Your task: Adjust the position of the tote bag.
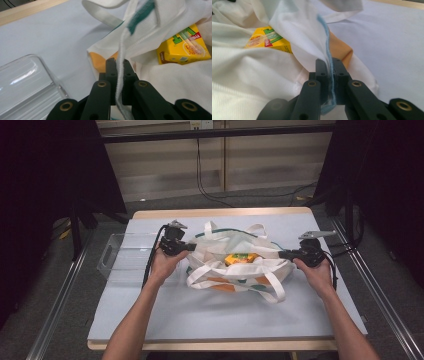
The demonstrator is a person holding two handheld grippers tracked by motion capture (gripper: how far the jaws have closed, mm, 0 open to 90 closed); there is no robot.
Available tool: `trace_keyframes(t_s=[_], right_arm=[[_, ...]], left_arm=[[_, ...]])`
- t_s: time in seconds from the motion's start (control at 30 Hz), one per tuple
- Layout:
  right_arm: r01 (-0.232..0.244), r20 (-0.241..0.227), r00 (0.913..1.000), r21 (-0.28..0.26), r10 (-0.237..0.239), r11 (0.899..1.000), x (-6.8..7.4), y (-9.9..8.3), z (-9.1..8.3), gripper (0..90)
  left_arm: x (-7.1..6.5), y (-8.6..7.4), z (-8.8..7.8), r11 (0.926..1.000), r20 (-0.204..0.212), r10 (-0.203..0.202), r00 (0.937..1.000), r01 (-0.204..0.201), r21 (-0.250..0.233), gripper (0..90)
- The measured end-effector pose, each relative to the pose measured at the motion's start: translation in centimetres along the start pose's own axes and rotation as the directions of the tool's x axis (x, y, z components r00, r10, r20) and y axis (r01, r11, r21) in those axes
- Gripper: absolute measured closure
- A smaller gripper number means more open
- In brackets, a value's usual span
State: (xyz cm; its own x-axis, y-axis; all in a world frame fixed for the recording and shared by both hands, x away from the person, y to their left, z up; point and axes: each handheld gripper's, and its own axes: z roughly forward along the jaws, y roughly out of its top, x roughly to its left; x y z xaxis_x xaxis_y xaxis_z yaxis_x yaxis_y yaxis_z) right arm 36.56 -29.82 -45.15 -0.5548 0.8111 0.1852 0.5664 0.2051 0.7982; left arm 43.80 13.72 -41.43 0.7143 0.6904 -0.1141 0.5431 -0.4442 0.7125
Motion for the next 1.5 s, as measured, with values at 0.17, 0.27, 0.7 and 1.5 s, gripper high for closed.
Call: trace_keyframes(t_s=[0.17,0.27,0.7,1.5], right_arm=[[-0.007,0.013,0.9999,0.017,0.007,1.0,-0.4,-0.3,0.1,86.1],[-0.005,0.018,0.9998,0.023,0.005,1.0,-0.4,-0.3,0.2,86.1],[0.019,-0.07,0.9973,-0.047,-0.023,0.999,1.0,0.4,0.8,83.9],[0.028,-0.076,0.9965,-0.094,-0.035,0.995,1.7,0.9,-0.6,52.9]], left_arm=[[0.7,-0.6,-0.1,0.9996,-0.004,-0.024,0.9997,0.024,0.013,87.8],[1.0,-0.9,-0.2,0.9993,0.002,-0.03,0.9995,0.03,0.024,87.8],[-1.7,0.3,1.7,0.9907,0.043,0.104,0.9937,-0.107,0.084,86.8],[-3.4,0.0,-3.5,0.9898,0.077,0.088,0.9931,-0.078,-0.119,45.6]])
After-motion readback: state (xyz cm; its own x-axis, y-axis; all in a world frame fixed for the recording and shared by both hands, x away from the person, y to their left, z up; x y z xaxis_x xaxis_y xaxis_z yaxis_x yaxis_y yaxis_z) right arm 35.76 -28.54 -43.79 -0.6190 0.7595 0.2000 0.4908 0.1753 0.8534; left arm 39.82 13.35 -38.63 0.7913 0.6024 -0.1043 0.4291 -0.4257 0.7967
